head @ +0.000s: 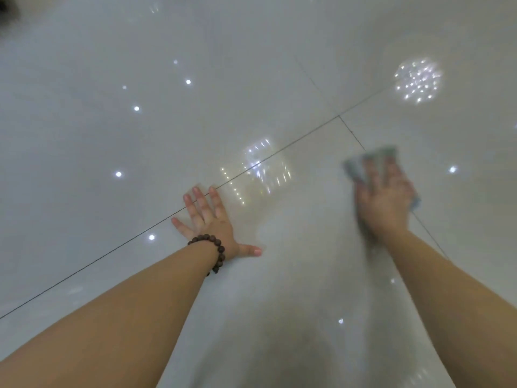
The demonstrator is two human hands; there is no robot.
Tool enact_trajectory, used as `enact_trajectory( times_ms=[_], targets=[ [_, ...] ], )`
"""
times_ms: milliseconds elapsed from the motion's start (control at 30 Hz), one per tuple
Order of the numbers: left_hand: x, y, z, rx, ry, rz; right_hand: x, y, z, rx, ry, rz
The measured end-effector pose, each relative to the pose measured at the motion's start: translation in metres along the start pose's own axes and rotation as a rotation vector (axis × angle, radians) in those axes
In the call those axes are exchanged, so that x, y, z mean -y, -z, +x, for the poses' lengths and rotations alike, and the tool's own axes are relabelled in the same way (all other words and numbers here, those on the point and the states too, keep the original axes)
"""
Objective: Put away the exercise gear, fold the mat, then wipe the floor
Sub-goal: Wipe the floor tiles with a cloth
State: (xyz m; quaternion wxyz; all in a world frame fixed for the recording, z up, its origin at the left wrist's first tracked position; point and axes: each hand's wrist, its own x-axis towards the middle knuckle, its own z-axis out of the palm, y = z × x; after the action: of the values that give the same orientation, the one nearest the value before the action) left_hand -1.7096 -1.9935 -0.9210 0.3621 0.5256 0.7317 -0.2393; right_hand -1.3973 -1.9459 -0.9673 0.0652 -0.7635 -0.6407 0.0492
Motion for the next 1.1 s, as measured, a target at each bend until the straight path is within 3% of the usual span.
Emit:
enact_trajectory(
  times_ms=[67, 100, 133, 233, 300, 333, 467, 567, 600, 633, 700, 767, 800, 867, 967, 1033, 1100],
  targets=[
    [0.000, 0.000, -0.001, -0.019, 0.004, 0.009, -0.001, 0.004, -0.009, -0.032, -0.441, 0.111],
    [-0.001, 0.000, -0.002, -0.026, 0.007, 0.004, 0.027, 0.002, -0.023, -0.041, -0.487, 0.119],
    [-0.001, 0.000, -0.003, -0.036, 0.003, -0.001, 0.058, -0.004, -0.043, -0.045, -0.384, 0.106],
    [-0.001, -0.003, -0.006, -0.060, -0.023, 0.008, 0.120, -0.023, -0.109, 0.039, 0.299, 0.116],
    [0.000, -0.003, -0.007, -0.072, -0.030, 0.023, 0.094, -0.020, -0.113, 0.059, 0.431, 0.109],
    [0.001, -0.003, -0.008, -0.077, -0.027, 0.034, 0.067, -0.017, -0.109, 0.033, 0.322, 0.118],
    [-0.001, -0.004, -0.006, -0.083, -0.018, 0.053, -0.056, 0.006, -0.114, -0.086, -0.441, 0.049],
    [-0.001, -0.007, -0.005, -0.099, -0.025, 0.047, -0.046, 0.009, -0.129, -0.114, -0.826, 0.126],
    [-0.001, -0.008, -0.005, -0.106, -0.031, 0.038, -0.019, 0.003, -0.139, -0.118, -0.781, 0.120],
    [0.000, -0.010, -0.005, -0.121, -0.039, 0.035, 0.014, -0.004, -0.151, -0.131, -0.622, 0.105],
    [0.002, -0.014, -0.007, -0.166, -0.046, 0.039, 0.072, -0.017, -0.181, -0.061, -0.090, 0.080],
    [0.002, -0.018, -0.009, -0.209, -0.053, 0.055, 0.072, -0.018, -0.203, 0.034, 0.269, 0.086],
    [0.004, -0.019, -0.011, -0.232, -0.064, 0.058, 0.051, -0.012, -0.206, 0.044, 0.322, 0.110],
    [0.009, -0.026, -0.015, -0.292, -0.118, 0.024, -0.009, 0.001, -0.216, 0.042, 0.135, 0.100],
    [-0.005, -0.065, -0.042, -0.389, -0.260, -0.025, -0.117, 0.024, -0.243, 0.012, -0.507, 0.048],
    [-0.033, -0.108, -0.074, -0.264, -0.408, 0.078, -0.158, 0.043, -0.247, 0.024, -0.845, 0.087],
    [-0.056, -0.145, -0.099, -0.113, -0.487, 0.221, -0.157, 0.045, -0.237, 0.024, -1.028, 0.127]
  ],
)
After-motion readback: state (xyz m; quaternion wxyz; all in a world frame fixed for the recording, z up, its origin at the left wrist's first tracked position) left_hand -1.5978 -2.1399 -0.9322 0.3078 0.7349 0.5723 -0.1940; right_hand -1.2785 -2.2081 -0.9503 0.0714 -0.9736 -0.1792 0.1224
